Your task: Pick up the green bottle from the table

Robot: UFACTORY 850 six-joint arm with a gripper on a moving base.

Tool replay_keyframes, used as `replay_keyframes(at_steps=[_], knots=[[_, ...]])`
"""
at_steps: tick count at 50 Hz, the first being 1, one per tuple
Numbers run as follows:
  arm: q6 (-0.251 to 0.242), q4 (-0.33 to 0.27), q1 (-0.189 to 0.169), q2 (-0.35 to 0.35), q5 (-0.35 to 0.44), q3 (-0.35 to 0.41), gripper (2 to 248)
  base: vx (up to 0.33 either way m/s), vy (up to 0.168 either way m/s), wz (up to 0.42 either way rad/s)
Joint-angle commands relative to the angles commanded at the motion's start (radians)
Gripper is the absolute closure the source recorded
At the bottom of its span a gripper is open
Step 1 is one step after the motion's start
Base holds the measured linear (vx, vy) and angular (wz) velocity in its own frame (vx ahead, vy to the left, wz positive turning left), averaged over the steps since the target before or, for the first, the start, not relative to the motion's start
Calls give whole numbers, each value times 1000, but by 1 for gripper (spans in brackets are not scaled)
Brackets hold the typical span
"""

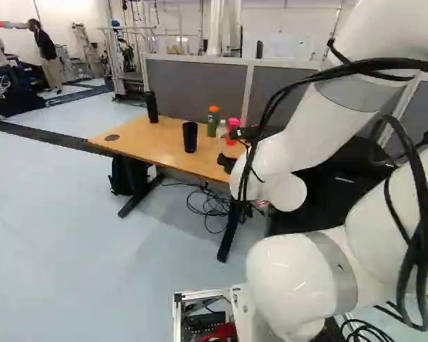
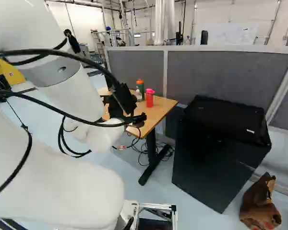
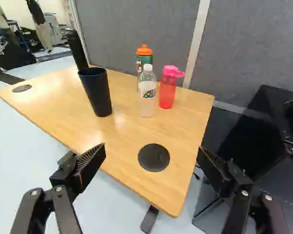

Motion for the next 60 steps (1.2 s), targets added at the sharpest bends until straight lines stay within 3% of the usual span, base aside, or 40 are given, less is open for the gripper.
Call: replay_keyframes(at_steps=[43, 60], knots=[[0, 0, 0, 0, 0, 0, 3, 214, -2, -11], [0, 0, 0, 11, 0, 1, 3, 34, 1, -1]])
